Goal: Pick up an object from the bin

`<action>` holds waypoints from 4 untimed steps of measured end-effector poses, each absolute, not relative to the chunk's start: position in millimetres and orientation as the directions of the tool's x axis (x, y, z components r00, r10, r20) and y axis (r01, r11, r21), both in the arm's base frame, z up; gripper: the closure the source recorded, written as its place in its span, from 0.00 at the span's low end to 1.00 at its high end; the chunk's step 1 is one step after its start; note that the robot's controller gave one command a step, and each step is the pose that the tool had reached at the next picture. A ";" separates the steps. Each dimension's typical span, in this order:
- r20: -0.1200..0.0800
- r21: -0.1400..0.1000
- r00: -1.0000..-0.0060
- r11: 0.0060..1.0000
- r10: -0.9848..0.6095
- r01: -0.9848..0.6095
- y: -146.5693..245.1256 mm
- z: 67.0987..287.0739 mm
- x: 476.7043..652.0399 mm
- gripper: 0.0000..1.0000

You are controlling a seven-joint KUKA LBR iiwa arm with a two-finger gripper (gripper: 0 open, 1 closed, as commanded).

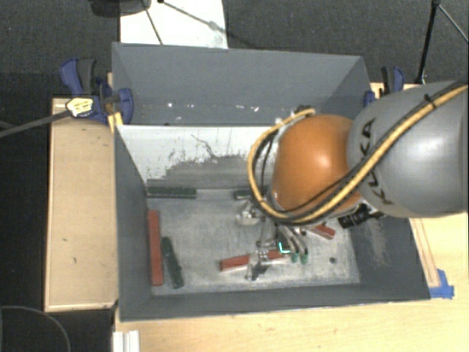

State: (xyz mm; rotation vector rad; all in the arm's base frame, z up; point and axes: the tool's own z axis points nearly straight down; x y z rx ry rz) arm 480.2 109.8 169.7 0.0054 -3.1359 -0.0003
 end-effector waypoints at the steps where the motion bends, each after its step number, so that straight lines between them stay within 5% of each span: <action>1: -0.002 0.001 -1.000 1.000 0.000 0.000 109.4 172.9 482.1 0.00; 2: -0.002 0.001 -1.000 1.000 0.002 0.002 98.6 74.3 490.9 1.00; 3: -0.002 0.002 -1.000 1.000 0.004 0.004 98.6 74.3 490.9 1.00; 4: -0.003 0.001 -0.999 0.999 -0.040 -0.040 108.6 219.8 500.5 1.00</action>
Offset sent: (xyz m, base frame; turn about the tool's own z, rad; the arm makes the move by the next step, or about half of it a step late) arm 0.0094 -0.0117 -0.0980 0.0003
